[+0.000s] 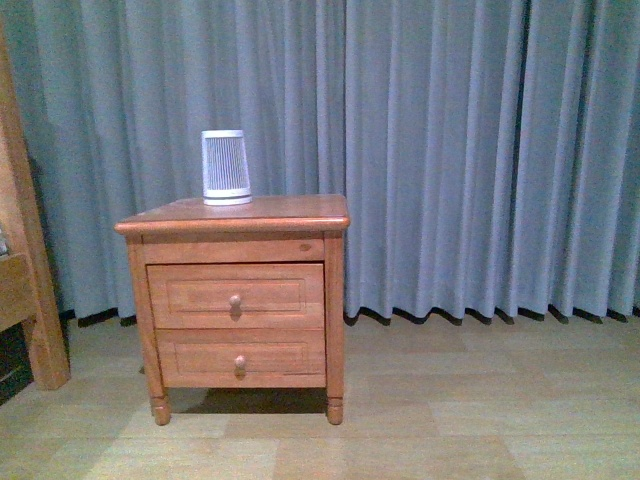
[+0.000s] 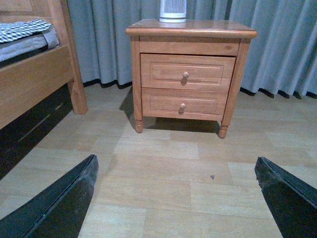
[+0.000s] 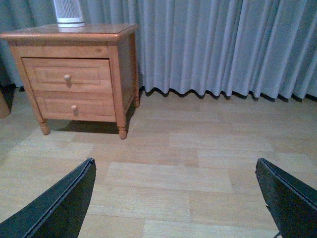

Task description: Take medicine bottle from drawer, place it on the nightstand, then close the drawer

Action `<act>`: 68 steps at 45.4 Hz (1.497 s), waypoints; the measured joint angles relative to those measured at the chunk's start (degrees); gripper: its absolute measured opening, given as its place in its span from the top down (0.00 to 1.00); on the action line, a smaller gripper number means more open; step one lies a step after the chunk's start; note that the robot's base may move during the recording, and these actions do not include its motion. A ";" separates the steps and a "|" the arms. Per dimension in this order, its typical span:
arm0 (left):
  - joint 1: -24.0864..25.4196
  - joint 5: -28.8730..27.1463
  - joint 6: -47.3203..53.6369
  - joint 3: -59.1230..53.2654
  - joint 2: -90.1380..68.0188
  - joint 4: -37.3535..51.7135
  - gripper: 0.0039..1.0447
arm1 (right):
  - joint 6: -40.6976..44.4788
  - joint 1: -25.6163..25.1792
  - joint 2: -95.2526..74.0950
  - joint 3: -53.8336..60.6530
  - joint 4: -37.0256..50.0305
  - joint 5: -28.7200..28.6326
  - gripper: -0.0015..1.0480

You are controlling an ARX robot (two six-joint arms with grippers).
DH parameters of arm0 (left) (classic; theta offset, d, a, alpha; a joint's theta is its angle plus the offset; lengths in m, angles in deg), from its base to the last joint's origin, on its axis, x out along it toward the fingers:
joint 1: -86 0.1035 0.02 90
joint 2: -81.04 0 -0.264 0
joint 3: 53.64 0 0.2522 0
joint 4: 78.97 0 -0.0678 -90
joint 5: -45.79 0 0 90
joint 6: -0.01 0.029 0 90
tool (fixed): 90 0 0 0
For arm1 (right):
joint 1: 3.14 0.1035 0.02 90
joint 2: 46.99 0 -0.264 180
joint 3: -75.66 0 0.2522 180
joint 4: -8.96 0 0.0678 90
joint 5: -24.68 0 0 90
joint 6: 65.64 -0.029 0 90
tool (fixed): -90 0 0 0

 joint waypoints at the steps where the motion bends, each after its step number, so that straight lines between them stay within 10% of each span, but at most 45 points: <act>1: 0.00 -0.02 0.00 0.00 0.00 0.00 0.06 | 0.00 0.00 0.00 0.00 0.00 0.00 0.07; 68: 0.00 0.00 0.00 0.00 0.00 0.00 0.06 | 0.00 0.00 0.00 0.00 0.00 0.00 0.07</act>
